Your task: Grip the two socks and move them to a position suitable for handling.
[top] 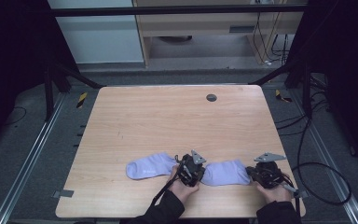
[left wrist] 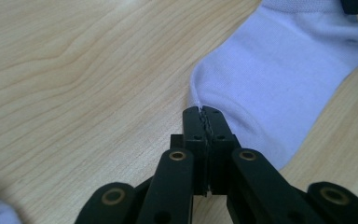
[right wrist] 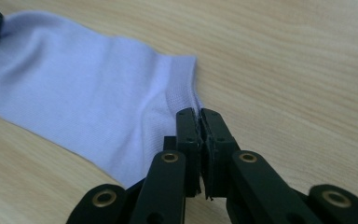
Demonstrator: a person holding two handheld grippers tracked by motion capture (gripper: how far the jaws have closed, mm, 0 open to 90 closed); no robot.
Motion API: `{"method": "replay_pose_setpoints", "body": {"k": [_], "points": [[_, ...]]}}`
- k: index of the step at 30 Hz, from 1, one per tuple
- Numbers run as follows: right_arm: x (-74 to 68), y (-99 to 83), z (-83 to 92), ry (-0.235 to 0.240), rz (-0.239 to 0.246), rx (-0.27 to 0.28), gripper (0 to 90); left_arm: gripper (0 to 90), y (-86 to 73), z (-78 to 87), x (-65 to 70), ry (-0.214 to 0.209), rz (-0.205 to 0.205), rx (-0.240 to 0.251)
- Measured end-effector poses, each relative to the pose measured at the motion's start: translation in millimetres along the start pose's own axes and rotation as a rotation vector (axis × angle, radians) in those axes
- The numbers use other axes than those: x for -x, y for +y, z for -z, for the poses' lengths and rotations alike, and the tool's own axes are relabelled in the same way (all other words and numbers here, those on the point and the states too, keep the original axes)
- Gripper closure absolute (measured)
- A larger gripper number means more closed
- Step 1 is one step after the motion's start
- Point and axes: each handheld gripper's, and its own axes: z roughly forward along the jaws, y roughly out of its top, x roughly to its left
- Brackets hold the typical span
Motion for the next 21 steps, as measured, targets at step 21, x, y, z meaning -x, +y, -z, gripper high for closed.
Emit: {"method": "replay_pose_setpoints", "body": {"k": [21], "points": [[-67.6,22.0,30.6,0.186,0.085,0.107,87.1,89.2,-27.4,87.8,-30.3,-0.019,-0.056,0.04]]}}
